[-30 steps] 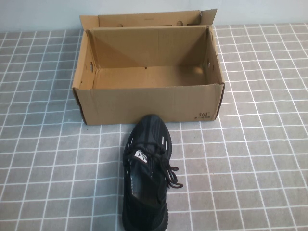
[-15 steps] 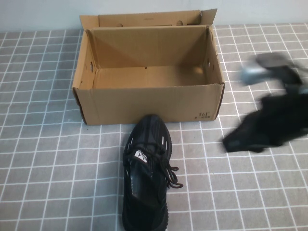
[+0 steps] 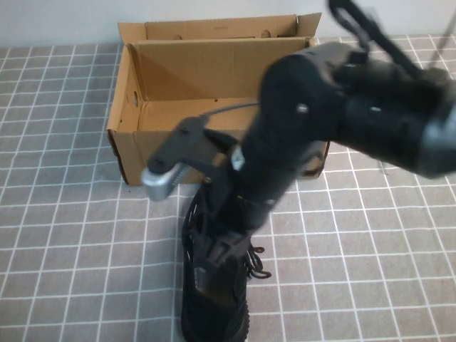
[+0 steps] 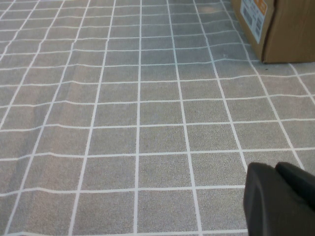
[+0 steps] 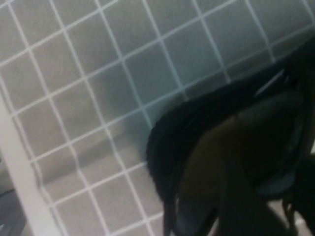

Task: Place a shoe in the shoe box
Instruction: Pick up the shoe from the table

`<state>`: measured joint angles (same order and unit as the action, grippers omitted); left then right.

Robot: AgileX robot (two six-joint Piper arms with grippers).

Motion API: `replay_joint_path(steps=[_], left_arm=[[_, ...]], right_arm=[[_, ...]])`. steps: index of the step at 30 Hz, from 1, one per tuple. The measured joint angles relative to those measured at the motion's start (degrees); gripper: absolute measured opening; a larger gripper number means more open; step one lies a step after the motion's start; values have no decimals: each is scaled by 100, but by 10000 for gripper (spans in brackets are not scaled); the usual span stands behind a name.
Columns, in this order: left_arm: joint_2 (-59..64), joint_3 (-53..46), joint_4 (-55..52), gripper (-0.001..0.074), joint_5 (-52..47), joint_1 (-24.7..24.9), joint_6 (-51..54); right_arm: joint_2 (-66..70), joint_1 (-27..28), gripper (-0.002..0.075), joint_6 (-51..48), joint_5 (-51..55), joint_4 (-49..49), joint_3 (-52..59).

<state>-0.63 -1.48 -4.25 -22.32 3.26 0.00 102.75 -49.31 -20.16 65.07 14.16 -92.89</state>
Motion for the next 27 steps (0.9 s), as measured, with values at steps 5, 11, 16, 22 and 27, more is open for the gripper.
replay_joint_path(steps=[5,11,16,22,27], left_arm=[[0,0,0,-1,0,0,0],[0,0,0,-1,0,0,0],[0,0,0,-1,0,0,0],[0,0,0,-1,0,0,0],[0,0,0,-1,0,0,0]], right_arm=[[485,0,372,20,-42,-153,-497],[873,0,401,179,-408,-696,-742],[1051,-12,405,583,-445,-1286,-749],[1097,-12,405,896,-445,-1696,-755],[1097,-12,405,917,-203,-1762,-755]])
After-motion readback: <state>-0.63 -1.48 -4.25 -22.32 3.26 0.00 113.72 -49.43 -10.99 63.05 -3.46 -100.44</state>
